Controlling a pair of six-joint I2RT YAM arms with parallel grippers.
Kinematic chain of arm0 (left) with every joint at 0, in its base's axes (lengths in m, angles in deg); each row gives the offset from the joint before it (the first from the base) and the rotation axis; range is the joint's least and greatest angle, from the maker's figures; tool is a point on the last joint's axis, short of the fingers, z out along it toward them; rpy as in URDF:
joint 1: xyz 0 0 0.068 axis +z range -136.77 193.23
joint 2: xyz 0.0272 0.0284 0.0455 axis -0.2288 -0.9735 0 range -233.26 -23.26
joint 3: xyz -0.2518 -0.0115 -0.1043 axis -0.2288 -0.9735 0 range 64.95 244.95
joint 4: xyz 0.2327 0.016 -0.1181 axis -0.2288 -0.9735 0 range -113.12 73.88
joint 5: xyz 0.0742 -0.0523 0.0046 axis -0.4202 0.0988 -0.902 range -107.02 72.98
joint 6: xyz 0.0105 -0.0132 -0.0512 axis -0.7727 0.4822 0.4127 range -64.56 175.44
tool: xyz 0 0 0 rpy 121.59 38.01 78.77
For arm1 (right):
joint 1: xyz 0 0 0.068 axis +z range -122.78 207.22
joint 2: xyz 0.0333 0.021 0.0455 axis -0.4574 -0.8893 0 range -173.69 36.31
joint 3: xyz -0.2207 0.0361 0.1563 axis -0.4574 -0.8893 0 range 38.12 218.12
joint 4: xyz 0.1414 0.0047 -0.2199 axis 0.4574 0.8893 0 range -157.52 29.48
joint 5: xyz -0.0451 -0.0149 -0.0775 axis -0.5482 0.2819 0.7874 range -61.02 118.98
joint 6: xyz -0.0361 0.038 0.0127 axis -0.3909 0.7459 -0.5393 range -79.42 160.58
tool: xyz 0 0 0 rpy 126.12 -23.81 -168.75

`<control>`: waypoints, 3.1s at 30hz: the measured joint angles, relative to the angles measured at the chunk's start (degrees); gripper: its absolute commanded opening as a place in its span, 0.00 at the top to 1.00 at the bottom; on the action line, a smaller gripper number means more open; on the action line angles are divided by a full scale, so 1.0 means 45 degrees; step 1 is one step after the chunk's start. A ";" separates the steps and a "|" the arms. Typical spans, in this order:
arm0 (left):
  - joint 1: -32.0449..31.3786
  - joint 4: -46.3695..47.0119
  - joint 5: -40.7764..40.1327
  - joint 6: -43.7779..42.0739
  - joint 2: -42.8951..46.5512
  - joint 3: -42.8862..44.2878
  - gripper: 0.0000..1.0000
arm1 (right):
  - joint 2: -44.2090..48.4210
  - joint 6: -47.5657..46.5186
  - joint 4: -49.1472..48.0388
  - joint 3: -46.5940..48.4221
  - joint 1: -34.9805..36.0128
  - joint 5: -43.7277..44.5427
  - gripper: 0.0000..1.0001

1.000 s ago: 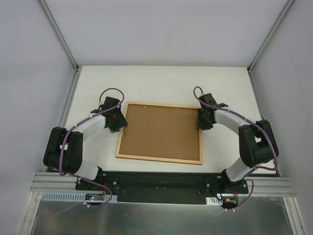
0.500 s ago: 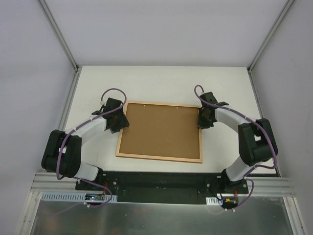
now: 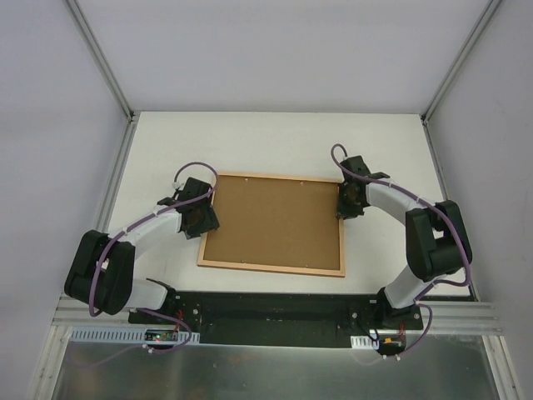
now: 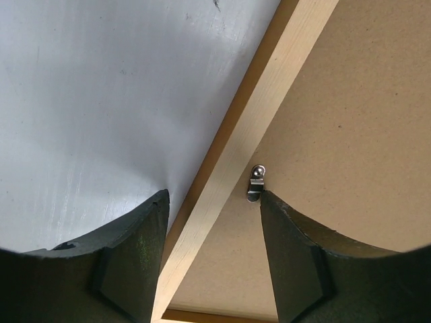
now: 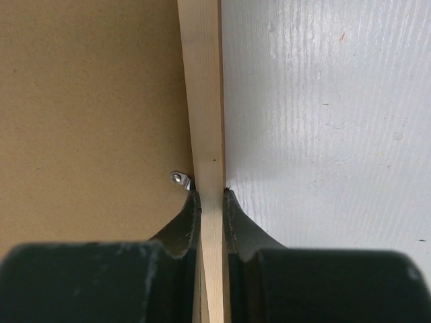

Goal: Put the photo into the frame

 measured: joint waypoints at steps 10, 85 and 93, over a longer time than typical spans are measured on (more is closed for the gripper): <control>0.0000 0.0214 0.0039 -0.0253 -0.0413 0.0160 0.52 | 0.0000 0.0000 -0.0024 0.0000 -0.0058 0.0000 0.99; -0.7232 0.0777 -0.1647 -0.3939 -0.0612 0.2861 0.35 | -0.0457 0.0146 0.1433 0.0971 -0.0243 0.0316 0.99; -1.1035 0.2059 -0.1962 -0.6679 -0.1302 0.2880 0.29 | -0.0471 0.0141 0.2628 0.1889 -0.0170 0.0423 0.99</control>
